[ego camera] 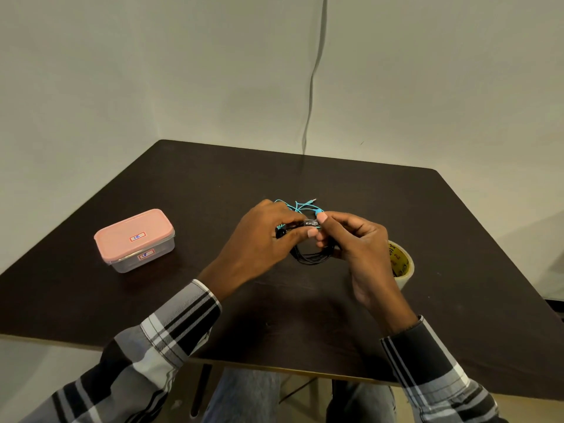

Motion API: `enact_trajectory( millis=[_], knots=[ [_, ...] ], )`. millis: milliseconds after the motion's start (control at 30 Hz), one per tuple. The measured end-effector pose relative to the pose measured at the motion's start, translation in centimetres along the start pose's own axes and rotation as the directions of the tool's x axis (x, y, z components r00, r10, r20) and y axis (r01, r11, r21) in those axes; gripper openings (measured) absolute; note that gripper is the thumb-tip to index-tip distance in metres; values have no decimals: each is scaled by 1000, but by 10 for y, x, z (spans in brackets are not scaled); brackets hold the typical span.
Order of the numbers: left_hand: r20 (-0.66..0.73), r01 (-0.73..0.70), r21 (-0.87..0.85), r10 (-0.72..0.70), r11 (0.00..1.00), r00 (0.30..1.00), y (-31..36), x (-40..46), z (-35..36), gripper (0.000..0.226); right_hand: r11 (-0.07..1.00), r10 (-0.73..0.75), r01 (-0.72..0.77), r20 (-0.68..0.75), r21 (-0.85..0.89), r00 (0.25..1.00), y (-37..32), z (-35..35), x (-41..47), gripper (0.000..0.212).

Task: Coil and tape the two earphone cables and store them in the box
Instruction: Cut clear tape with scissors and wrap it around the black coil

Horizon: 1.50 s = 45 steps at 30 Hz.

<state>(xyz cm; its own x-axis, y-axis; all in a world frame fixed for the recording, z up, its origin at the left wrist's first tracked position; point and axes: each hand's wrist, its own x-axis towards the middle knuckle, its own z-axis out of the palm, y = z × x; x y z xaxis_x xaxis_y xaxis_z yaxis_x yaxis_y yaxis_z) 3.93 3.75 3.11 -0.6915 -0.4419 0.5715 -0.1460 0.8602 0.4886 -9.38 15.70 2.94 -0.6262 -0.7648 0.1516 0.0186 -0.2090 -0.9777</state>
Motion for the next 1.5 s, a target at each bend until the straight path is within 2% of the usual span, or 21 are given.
enact_trajectory(
  millis=[100, 267, 367, 467, 633, 833, 967, 1067, 1167, 1267, 1400, 1500],
  knots=[
    [-12, 38, -60, -39, 997, 999, 5, -1, 2, 40, 997, -23, 22, -2, -74, 1000, 2, 0, -1, 13],
    [-54, 142, -201, -156, 969, 986, 8, -1, 4, 15, 987, -70, 70, 6, -143, 998, 3, 1, -2, 10],
    [23, 204, -307, -207, 930, 978, 14, -2, 2, 20, 987, -74, 76, 21, -141, 997, 1, 2, -1, 9],
    [10, 218, -323, -227, 921, 974, 15, -3, 3, 26, 988, -76, 80, 38, -131, 996, 0, 2, -1, 9],
    [-27, 209, -277, -224, 938, 974, 10, -4, 4, 16, 979, -99, 111, 78, -169, 992, 0, 1, 0, 12],
    [43, 308, -419, -321, 854, 946, 6, -5, 5, 15, 978, -133, 144, 82, -148, 988, 3, 0, 0, 9],
    [42, 341, -524, -376, 780, 926, 6, -6, 6, 13, 948, -211, 242, 162, -205, 964, 5, -2, 3, 15],
    [38, 334, -572, -382, 749, 923, 7, -5, 4, 14, 872, -291, 355, 226, -337, 930, 10, -5, 6, 20],
    [59, 326, -555, -355, 765, 933, 4, -8, 4, 12, 760, -371, 440, 236, -478, 898, 14, -6, 9, 23],
    [56, 336, -470, -353, 816, 934, 4, -11, 4, 21, 742, -386, 449, 231, -498, 893, 16, -2, 9, 24],
    [-89, 228, -242, -256, 943, 963, 1, -12, 3, 20, 713, -371, 429, 221, -555, 902, 18, 3, 10, 21],
    [-102, 193, -157, -211, 968, 972, -2, -14, 2, 19, 690, -316, 391, 233, -608, 920, 18, 7, 11, 19]
  ],
)
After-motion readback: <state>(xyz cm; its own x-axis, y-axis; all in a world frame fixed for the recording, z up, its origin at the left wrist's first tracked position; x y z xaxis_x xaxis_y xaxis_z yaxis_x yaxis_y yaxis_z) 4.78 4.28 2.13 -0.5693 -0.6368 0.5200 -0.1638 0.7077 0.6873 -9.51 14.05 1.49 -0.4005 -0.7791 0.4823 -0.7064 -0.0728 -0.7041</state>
